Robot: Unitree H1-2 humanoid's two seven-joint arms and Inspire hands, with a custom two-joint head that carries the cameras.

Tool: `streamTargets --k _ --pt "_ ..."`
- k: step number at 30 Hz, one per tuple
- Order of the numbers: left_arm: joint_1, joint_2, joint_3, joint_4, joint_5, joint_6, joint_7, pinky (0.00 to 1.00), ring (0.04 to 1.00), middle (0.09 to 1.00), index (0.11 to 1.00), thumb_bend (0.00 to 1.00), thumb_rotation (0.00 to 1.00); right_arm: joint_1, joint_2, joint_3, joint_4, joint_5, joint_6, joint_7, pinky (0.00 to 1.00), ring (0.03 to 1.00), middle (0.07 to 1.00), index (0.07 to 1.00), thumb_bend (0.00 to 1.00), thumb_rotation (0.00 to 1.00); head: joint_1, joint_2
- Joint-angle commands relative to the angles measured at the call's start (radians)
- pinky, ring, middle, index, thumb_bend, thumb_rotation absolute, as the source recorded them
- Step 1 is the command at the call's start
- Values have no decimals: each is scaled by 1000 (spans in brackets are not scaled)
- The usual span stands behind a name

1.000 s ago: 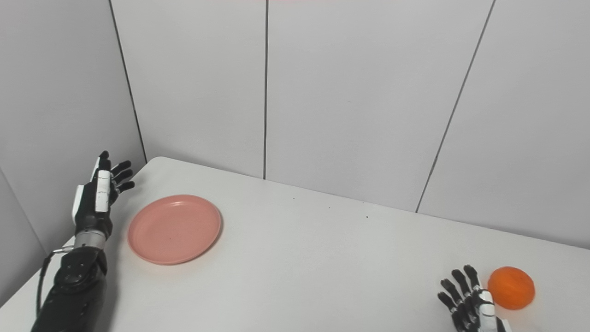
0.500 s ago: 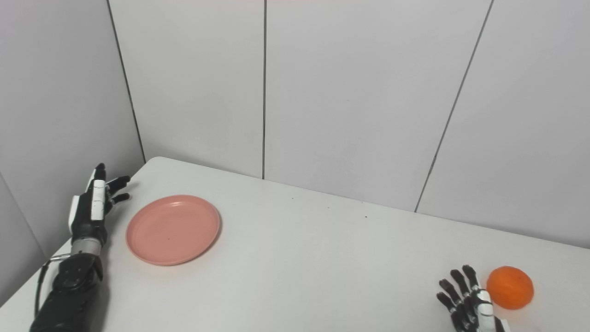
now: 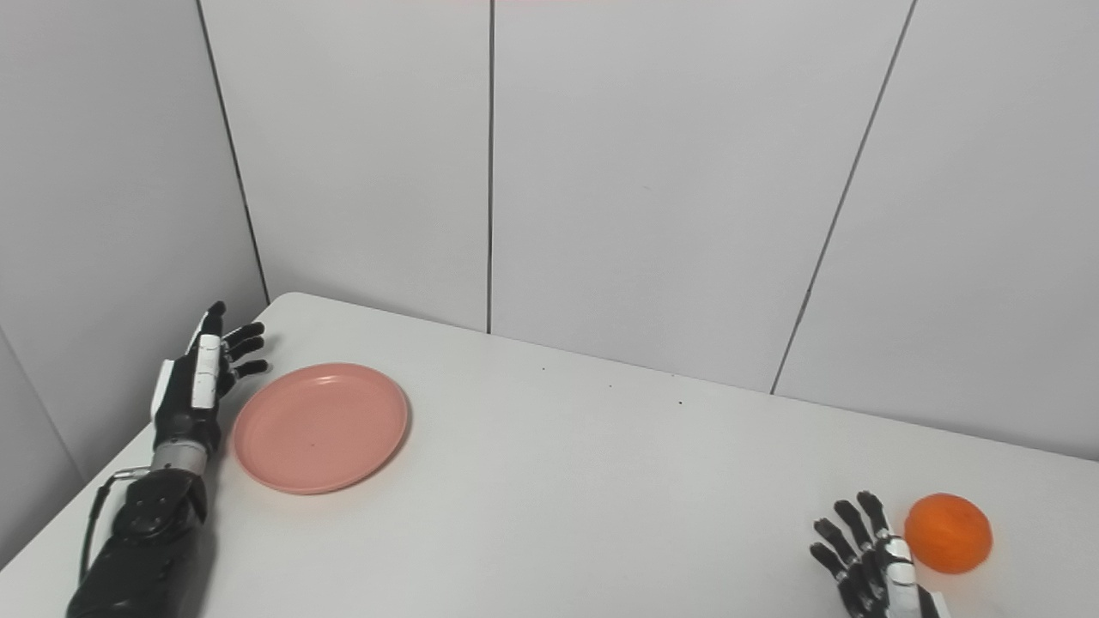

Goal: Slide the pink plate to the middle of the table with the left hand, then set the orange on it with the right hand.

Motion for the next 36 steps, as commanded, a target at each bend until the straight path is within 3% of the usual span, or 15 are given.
streamTargets --k 1,10,27,36 --pt "-13 7 -8 -60 6 10 -7 673 794 796 930 1000 1000 73 29 13 58 8 -10 5 893 898 948 979 647 992 0 0" --pt "-2 -7 -12 -81 -10 39 -38 723 837 794 961 1000 1000 74 29 12 57 9 -2 1 869 886 947 981 663 977 0 2" --pt "20 -29 -14 -108 -28 59 -82 661 807 785 959 990 1000 83 30 17 36 5 9 -1 861 882 944 981 641 981 -14 17" --pt "25 -74 -31 -175 -32 128 -80 695 851 860 995 997 1000 84 36 22 29 1 9 -11 837 869 938 975 642 976 -21 20"
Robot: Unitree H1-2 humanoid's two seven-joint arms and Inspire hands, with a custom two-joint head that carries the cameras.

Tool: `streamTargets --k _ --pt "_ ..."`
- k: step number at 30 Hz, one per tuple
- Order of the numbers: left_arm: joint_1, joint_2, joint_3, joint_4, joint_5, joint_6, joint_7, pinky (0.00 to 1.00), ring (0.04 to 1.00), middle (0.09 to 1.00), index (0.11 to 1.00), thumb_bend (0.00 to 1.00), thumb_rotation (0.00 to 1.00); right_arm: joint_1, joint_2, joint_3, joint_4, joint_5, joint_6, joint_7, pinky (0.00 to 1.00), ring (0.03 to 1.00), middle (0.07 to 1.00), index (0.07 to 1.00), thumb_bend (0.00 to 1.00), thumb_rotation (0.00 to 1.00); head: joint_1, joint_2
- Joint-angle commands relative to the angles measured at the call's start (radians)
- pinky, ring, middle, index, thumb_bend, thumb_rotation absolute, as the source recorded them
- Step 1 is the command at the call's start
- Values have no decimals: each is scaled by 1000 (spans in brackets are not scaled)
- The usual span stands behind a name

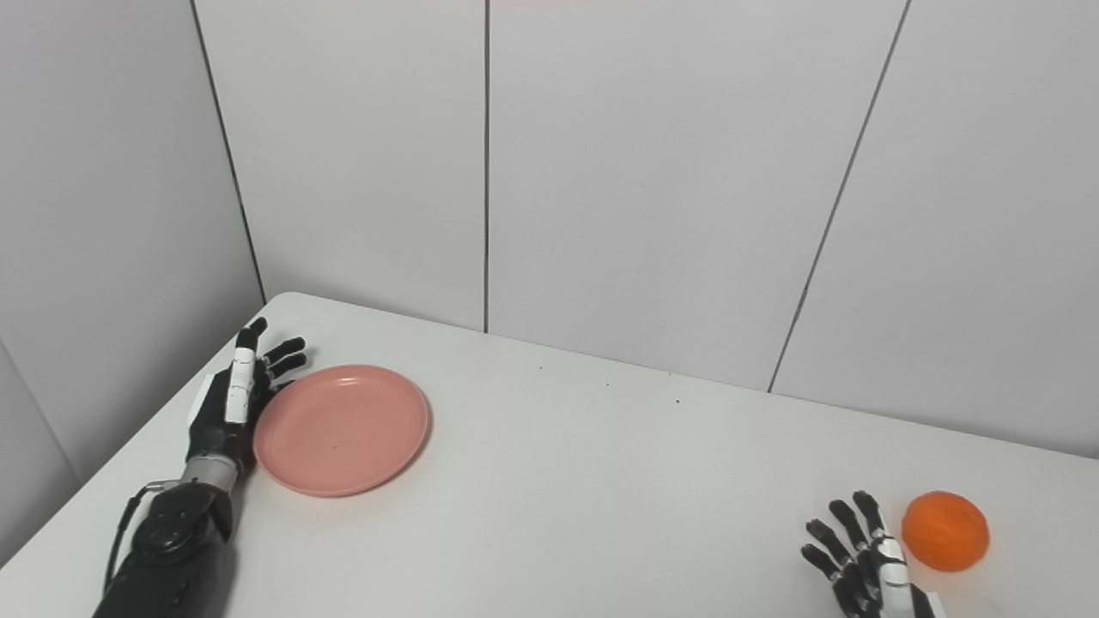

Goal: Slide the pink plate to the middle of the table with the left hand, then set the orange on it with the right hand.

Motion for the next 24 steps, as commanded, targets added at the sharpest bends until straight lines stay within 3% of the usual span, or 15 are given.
streamTargets --k 1,11,24 --pt "-23 -17 -13 -42 -12 11 -19 702 857 867 997 998 1000 71 33 17 49 5 8 -1 836 869 939 977 641 981 0 1" --pt "-25 -64 -41 -76 -12 66 -21 680 836 845 991 916 1000 77 41 21 29 8 22 -9 819 860 936 974 641 980 -9 8" --pt "-27 -92 -63 -136 -13 112 -14 701 835 850 975 939 1000 75 41 28 30 7 11 -11 812 853 939 973 624 1000 -16 10"
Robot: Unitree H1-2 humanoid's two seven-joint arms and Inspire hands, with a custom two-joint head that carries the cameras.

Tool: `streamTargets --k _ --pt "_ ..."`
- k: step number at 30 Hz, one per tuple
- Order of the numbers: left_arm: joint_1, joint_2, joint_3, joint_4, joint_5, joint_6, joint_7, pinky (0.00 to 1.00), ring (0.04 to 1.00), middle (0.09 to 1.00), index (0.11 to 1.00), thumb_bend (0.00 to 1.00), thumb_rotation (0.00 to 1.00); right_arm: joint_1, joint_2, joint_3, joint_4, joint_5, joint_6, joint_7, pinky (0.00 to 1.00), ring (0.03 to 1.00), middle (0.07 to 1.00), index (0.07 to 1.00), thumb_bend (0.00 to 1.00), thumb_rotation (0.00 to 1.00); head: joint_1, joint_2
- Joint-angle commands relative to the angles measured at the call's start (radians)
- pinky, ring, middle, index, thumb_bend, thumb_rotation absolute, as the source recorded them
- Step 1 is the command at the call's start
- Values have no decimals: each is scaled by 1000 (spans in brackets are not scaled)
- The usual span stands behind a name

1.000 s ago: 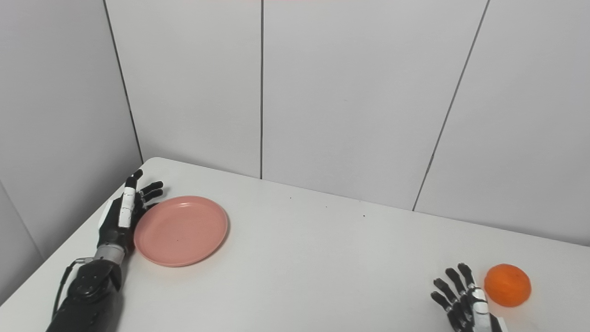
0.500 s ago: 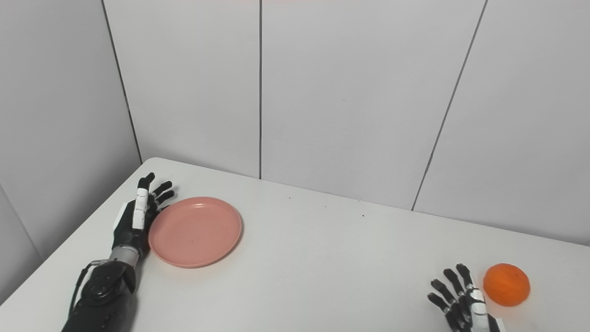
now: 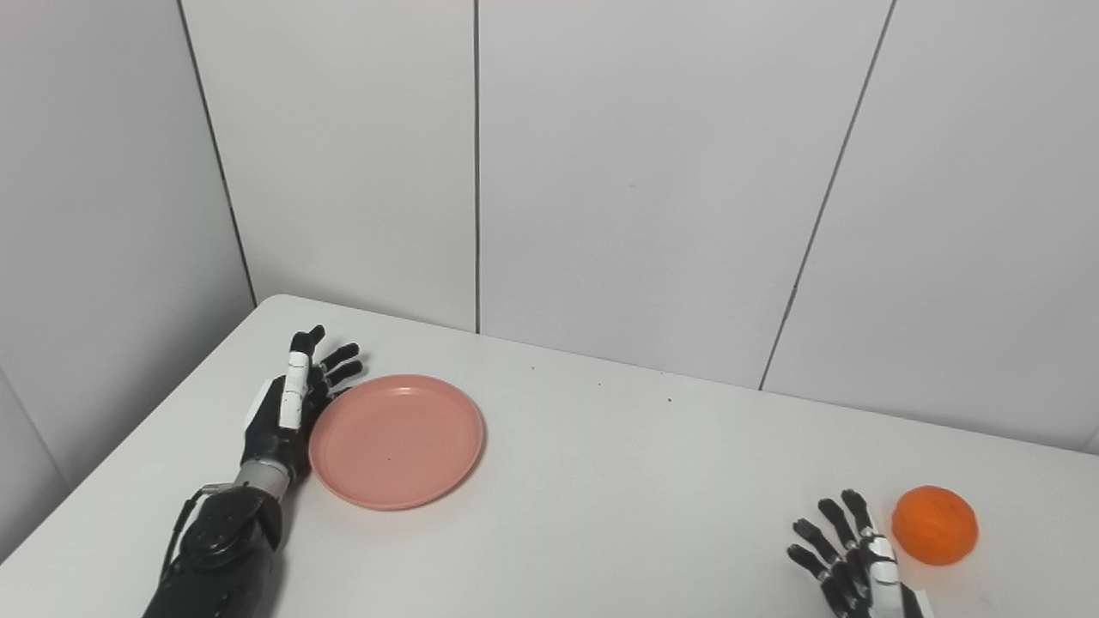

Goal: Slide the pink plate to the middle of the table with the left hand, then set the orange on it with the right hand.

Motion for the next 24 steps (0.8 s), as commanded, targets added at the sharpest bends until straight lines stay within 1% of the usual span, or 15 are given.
streamTargets --k 1,3,6,9,13,15,17,20,24 --pt "-23 -4 -9 -42 6 5 -6 678 828 836 972 910 1000 65 31 16 46 10 10 5 811 853 939 975 631 994 -1 3" --pt "-18 -8 -13 -50 2 6 -14 671 822 827 973 899 1000 66 30 18 45 11 11 6 811 855 941 975 629 997 -2 4" --pt "-16 -9 -15 -42 -8 0 -24 688 822 839 982 920 1000 66 32 18 42 10 13 2 807 854 939 975 622 1000 -2 4" --pt "-15 -18 -17 -51 -7 6 -23 680 816 836 983 930 1000 67 33 19 39 5 14 -4 802 851 938 973 622 1000 -3 3" --pt "-15 -26 -25 -54 2 8 -22 663 806 833 990 918 1000 66 34 20 37 7 19 -5 806 850 942 973 618 1000 -6 3" --pt "-10 -37 -34 -72 6 23 -20 659 806 835 987 890 1000 64 35 21 39 8 17 -5 808 847 942 974 616 1000 -7 3" --pt "-7 -46 -38 -84 3 38 -18 662 808 843 994 907 1000 65 38 20 37 7 18 -9 801 840 936 968 621 997 -7 3" --pt "-2 -60 -42 -100 1 57 -15 654 803 831 993 940 1000 66 40 22 33 7 19 -9 801 841 940 971 623 997 -9 6" --pt "3 -75 -45 -118 6 71 -13 651 798 824 986 930 1000 66 44 24 30 8 21 -10 800 841 938 976 626 999 -17 8"
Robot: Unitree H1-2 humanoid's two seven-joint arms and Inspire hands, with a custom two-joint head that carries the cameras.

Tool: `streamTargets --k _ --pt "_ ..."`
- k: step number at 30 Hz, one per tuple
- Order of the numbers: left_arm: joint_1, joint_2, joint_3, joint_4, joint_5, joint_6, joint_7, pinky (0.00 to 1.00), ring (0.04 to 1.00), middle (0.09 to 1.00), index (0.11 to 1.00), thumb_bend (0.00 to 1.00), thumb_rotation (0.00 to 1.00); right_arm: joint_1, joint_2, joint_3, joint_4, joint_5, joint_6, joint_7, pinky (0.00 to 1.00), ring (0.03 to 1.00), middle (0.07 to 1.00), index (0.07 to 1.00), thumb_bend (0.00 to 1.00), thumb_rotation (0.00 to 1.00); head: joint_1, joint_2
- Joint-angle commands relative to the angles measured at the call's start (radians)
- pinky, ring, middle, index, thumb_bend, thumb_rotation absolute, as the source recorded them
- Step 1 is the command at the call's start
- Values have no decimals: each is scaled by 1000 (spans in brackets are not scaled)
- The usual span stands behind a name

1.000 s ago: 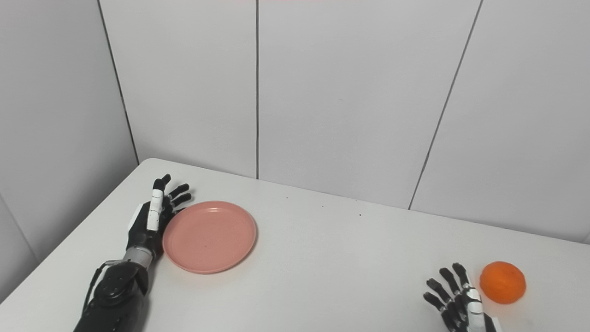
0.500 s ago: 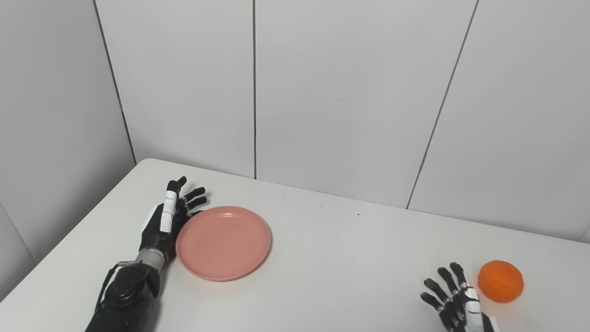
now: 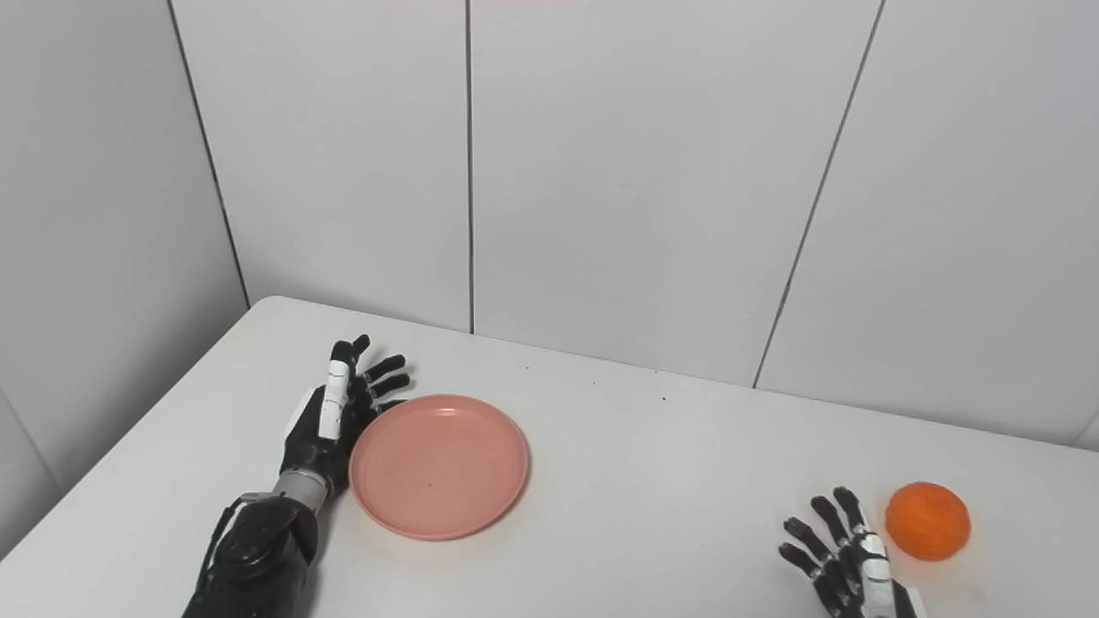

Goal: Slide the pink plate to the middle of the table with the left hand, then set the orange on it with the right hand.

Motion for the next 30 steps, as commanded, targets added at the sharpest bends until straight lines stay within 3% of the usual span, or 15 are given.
streamTargets --k 1,16,30 --pt "-20 -2 -4 -27 6 9 0 653 798 826 986 922 1000 61 36 17 42 10 21 -1 798 839 937 975 624 998 -5 1" --pt "-12 -2 -39 -73 25 37 -8 645 784 804 985 945 1000 69 79 47 -6 -36 51 -68 758 805 892 936 659 934 -147 17" --pt "-8 -9 -54 -108 20 80 -31 635 797 812 990 933 1000 63 125 69 -10 -78 52 -108 724 795 884 922 692 915 -227 19"
